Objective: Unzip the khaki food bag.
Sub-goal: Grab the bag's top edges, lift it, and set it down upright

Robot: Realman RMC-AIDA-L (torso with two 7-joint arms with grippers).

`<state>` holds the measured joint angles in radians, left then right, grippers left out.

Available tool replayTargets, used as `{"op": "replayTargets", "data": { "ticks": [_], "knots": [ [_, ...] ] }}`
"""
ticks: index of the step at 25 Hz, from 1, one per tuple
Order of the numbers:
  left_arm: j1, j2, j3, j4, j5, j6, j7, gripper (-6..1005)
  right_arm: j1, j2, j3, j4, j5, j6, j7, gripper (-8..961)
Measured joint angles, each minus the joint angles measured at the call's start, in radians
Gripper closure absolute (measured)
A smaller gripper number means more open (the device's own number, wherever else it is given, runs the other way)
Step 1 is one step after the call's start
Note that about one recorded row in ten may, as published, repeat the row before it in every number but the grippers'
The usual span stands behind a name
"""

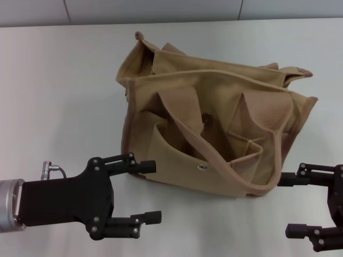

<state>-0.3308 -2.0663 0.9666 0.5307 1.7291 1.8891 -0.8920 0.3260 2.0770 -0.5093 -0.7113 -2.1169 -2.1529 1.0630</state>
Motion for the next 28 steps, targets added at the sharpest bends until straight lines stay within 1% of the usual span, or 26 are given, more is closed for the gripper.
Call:
{"op": "replayTargets", "data": {
  "ticks": [9,10,11,12,13,14,15,16,19,21,23,25,26,27,28],
  "knots": [
    [0.002,0.000,-0.002,0.000,0.000,0.002,0.005,251,0.001,0.002,0.000,0.000,0.000,-0.001,0.000,162],
    [0.005,0.000,-0.018,0.000,0.000,-0.001,0.012,254,0.000,0.002,0.000,-0.001,0.000,-0.001,-0.001,162],
    [0.013,0.000,-0.081,-0.009,-0.002,-0.021,0.026,258,-0.003,0.002,0.004,-0.001,0.000,-0.001,-0.002,162],
    [0.013,0.000,-0.081,-0.009,-0.002,-0.021,0.026,262,-0.003,0.002,0.004,-0.001,0.000,-0.001,-0.002,162],
    [0.019,-0.001,-0.127,-0.018,-0.003,-0.037,0.035,266,-0.005,0.002,0.005,0.000,0.000,0.001,-0.003,162],
    [0.031,-0.002,-0.204,-0.035,-0.004,-0.067,0.050,270,-0.009,0.001,0.008,-0.001,0.000,0.005,-0.003,162],
    [0.031,-0.002,-0.204,-0.035,-0.004,-0.067,0.050,274,-0.009,0.001,0.008,-0.001,0.000,0.005,-0.003,162],
    [0.038,-0.005,-0.243,-0.050,-0.005,-0.090,0.069,278,-0.015,0.000,0.010,0.000,0.002,0.009,-0.004,163],
    [0.036,-0.006,-0.255,-0.072,-0.011,-0.120,0.093,289,-0.019,-0.001,0.012,-0.001,0.005,0.010,-0.007,163],
    [0.017,-0.008,-0.251,-0.122,-0.035,-0.182,0.134,297,-0.020,0.000,0.012,0.000,0.007,0.013,-0.017,163],
    [0.009,-0.008,-0.250,-0.141,-0.038,-0.193,0.151,304,-0.020,0.000,0.013,0.000,0.007,0.015,-0.020,162],
    [-0.019,-0.010,-0.247,-0.193,-0.041,-0.214,0.196,312,-0.020,0.000,0.012,0.000,0.007,0.017,-0.020,162],
    [-0.052,-0.012,-0.248,-0.243,-0.041,-0.242,0.240,316,-0.021,0.000,0.012,0.000,0.008,0.021,-0.021,162],
    [-0.052,-0.012,-0.248,-0.243,-0.041,-0.242,0.240,320,-0.021,0.000,0.012,0.000,0.008,0.021,-0.021,162],
    [-0.064,-0.013,-0.250,-0.268,-0.041,-0.257,0.258,324,-0.021,0.000,0.012,0.000,0.008,0.022,-0.021,162]
  ]
}}
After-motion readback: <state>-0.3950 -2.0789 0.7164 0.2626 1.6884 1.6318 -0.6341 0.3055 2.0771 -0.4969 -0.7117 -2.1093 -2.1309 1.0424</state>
